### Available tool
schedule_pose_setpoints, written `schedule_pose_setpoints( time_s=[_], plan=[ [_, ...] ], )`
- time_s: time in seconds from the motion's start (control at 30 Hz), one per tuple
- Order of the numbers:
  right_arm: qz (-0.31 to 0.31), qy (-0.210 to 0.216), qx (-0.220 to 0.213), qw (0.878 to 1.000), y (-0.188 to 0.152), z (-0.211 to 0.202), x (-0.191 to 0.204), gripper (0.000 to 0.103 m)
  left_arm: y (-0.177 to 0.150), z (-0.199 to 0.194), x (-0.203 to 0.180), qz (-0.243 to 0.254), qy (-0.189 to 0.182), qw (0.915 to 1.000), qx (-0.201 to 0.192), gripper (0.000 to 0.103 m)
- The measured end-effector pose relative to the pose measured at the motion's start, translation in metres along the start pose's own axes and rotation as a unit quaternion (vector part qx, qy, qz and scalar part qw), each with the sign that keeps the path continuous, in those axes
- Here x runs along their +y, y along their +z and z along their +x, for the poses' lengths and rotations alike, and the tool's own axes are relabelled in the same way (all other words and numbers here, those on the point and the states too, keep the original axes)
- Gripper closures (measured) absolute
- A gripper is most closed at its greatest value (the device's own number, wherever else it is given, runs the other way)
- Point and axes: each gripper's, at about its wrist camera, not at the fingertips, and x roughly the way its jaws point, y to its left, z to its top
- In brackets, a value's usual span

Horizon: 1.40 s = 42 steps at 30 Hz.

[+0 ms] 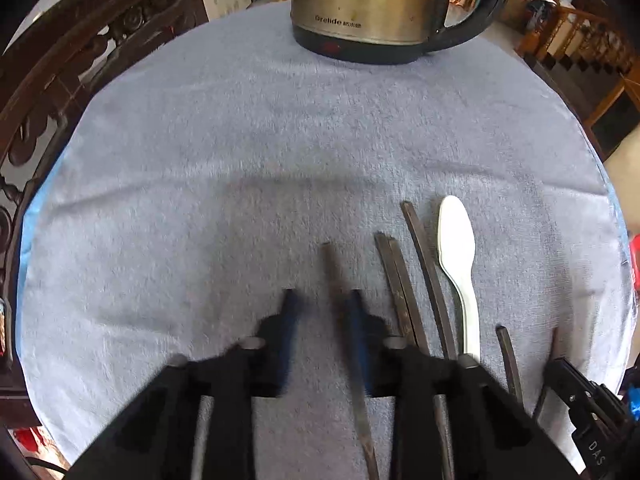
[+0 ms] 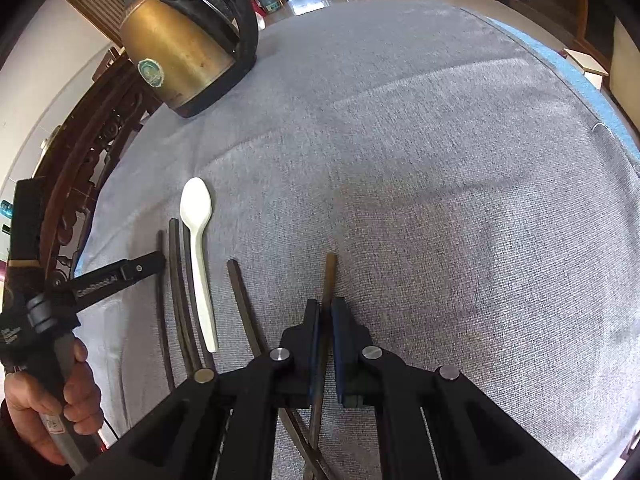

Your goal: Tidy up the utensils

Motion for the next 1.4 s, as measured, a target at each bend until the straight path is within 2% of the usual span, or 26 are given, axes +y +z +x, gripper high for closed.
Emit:
schedule_pose_setpoints(
  time_s=[0.2, 0.27, 0.4, 0.53, 0.63, 0.83, 1.03, 1.27, 1.4],
  plan=[
    [-0.036, -0.031, 0.011, 0.999, 0.004, 0.003, 0.015, 0.096, -0.003, -0.006, 0.005, 0.032, -0.017, 0.9993, -0.007, 0.097],
    [-0.035, -0.015, 0.015, 0.999, 0.004, 0.004, 0.016, 0.097, -0.009, -0.009, 0.006, 0.035, -0.026, 0.9991, -0.006, 0.097],
    [-0.026, 0.01, -0.004, 1.0, 0.001, -0.006, 0.015, 0.097, -0.026, -0.032, 0.027, 0.038, -0.052, 0.9974, -0.033, 0.097],
    [-0.035, 0.022, -0.035, 0.999, -0.005, -0.026, 0.022, 0.097, -0.046, -0.071, 0.037, 0.034, -0.075, 0.9941, -0.07, 0.097],
    [-0.043, 0.032, -0.068, 0.996, -0.012, -0.049, 0.028, 0.097, -0.061, -0.108, 0.043, 0.039, -0.082, 0.989, -0.117, 0.098],
    [-0.068, 0.03, -0.152, 0.986, -0.035, -0.103, 0.05, 0.097, -0.096, -0.181, 0.054, 0.046, -0.098, 0.9711, -0.213, 0.098],
    [-0.083, 0.026, -0.23, 0.969, -0.07, -0.154, 0.069, 0.097, -0.137, -0.229, 0.072, 0.034, -0.129, 0.9519, -0.276, 0.098],
    [-0.118, 0.0, -0.341, 0.932, -0.127, -0.217, 0.1, 0.097, -0.173, -0.269, 0.084, 0.029, -0.133, 0.9343, -0.33, 0.098],
    [-0.121, 0.008, -0.387, 0.914, -0.146, -0.25, 0.112, 0.097, -0.185, -0.297, 0.086, 0.027, -0.137, 0.9219, -0.361, 0.098]
  ],
)
